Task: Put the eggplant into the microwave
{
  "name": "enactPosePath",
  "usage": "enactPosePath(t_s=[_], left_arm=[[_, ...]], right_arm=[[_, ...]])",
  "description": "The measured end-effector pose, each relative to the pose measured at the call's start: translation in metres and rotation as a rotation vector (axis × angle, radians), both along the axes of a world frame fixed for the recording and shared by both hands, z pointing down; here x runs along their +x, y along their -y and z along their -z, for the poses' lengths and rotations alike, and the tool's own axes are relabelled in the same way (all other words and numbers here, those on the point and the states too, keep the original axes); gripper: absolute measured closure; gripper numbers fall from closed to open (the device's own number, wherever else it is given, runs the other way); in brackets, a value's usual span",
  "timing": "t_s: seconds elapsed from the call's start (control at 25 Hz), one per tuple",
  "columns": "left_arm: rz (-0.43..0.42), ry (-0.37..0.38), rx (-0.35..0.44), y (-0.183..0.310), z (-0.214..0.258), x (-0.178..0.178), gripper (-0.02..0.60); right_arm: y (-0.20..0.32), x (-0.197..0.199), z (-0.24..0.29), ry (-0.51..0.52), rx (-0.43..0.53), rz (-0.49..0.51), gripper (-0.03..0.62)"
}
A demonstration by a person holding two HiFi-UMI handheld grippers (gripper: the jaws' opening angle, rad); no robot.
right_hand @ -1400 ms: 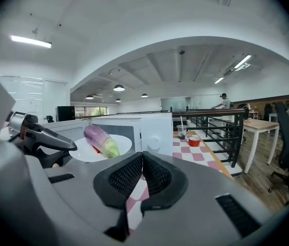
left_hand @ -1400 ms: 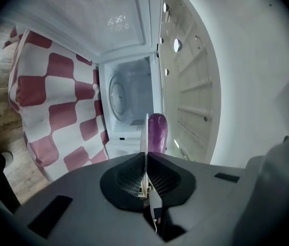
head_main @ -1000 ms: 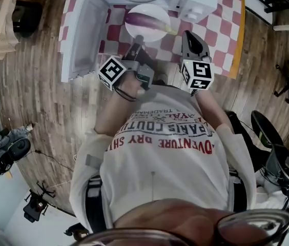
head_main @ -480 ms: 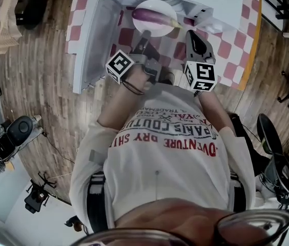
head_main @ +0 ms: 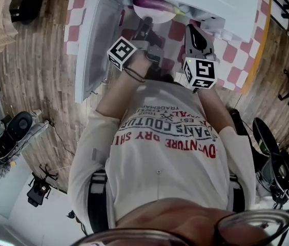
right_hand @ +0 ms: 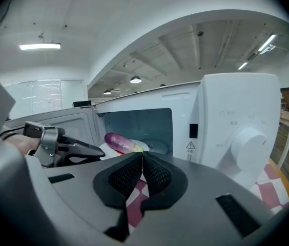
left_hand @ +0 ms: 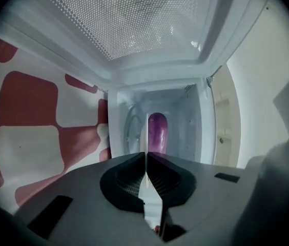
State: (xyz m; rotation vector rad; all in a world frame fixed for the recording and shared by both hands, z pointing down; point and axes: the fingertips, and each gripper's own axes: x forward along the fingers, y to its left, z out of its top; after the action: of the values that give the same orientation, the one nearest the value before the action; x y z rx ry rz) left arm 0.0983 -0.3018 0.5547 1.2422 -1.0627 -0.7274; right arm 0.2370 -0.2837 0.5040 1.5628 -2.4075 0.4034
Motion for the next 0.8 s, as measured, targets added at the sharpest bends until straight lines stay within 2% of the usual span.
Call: enactPosePath(t_s=[0.24,0.56,0.8], left_arm=[[-0.005,-0.057,-0.029,0.021,-0.020,0.006,0.548],[-0.017,-0.037,-0.070,0.038,-0.039,0.008,0.548],[-0.065,-0.029,-0.094,0.050,-0.043,0.015,0.548]], right_arm=[[0.007,-0.013,-0.004,0.011,-0.009,0.019,0.568],[0.016,-0.012,-0.008,0.016,-0.025,0.001,0.568],[0.016,-0.010,-0.016,0.022,-0.050,-0.013,0.568]])
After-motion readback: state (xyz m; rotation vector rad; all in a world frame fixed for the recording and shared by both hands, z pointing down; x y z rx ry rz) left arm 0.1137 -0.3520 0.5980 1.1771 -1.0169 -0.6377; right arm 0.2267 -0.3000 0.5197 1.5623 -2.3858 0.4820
